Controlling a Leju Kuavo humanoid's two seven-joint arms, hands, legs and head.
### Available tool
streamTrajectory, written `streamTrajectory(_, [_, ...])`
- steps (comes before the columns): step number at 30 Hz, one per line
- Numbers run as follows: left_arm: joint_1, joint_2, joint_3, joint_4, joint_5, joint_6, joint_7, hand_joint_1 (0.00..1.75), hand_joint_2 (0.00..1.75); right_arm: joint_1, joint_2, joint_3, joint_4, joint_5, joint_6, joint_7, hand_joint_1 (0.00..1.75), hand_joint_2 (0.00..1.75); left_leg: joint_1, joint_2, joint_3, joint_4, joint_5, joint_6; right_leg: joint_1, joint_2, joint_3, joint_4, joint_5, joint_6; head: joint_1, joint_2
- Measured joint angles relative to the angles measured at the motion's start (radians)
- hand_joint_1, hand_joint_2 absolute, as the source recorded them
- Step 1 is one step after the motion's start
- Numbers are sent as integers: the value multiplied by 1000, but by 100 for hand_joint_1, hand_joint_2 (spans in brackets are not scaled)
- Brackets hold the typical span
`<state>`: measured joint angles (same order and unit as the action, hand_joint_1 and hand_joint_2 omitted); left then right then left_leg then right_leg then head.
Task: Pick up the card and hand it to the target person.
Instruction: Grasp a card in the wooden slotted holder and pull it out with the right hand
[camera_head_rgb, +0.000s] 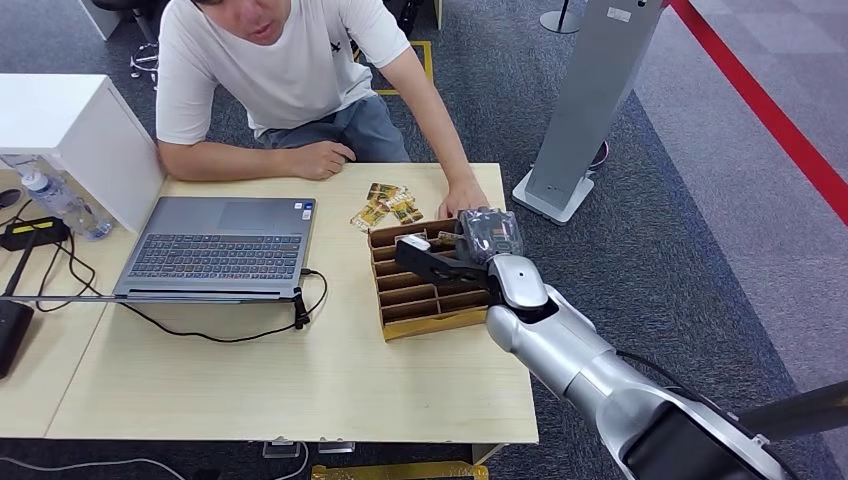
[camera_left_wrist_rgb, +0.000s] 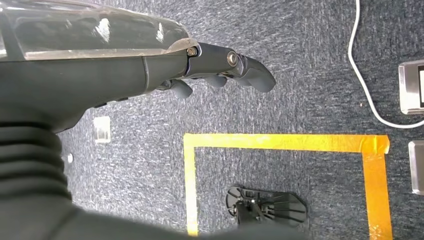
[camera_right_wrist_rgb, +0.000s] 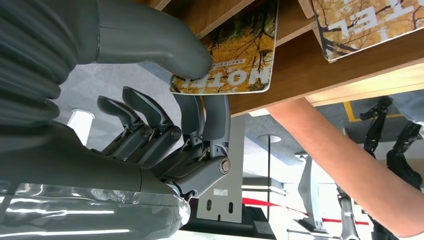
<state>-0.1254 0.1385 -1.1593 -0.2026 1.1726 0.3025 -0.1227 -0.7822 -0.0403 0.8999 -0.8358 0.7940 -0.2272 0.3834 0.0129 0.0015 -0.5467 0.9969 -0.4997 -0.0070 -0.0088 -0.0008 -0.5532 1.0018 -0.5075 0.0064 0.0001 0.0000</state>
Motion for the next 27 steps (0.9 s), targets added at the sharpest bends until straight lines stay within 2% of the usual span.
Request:
streamTrajectory(6, [0,0,0,0,1,12,3,0,175,2,-4,2,-14,3,0,10,175,175,0,0,0,0,0,0,0,0,0,0,0,0,0,0])
streamTrajectory(9, [2,1,0,0,5,21,8,0,175,-3,-15,0,-43,17,-3,43,175,175,0,0,0,0,0,0,0,0,0,0,0,0,0,0])
streamTrajectory(14, [8,2,0,0,9,26,8,0,175,-44,-62,-17,-152,50,9,124,175,175,0,0,0,0,0,0,0,0,0,0,0,0,0,0])
streamTrajectory(19, [12,3,0,0,9,29,8,0,175,-109,-112,-53,-293,76,21,167,175,175,0,0,0,0,0,0,0,0,0,0,1,0,1,0])
streamTrajectory(23, [11,3,0,0,8,30,8,0,175,-135,-132,-70,-386,85,22,165,175,175,0,1,0,0,0,0,0,0,0,0,0,0,0,0])
streamTrajectory(27, [8,2,0,0,5,28,9,0,175,-133,-136,-69,-424,86,-1,118,175,175,0,1,0,0,0,0,0,1,0,0,0,0,-1,0])
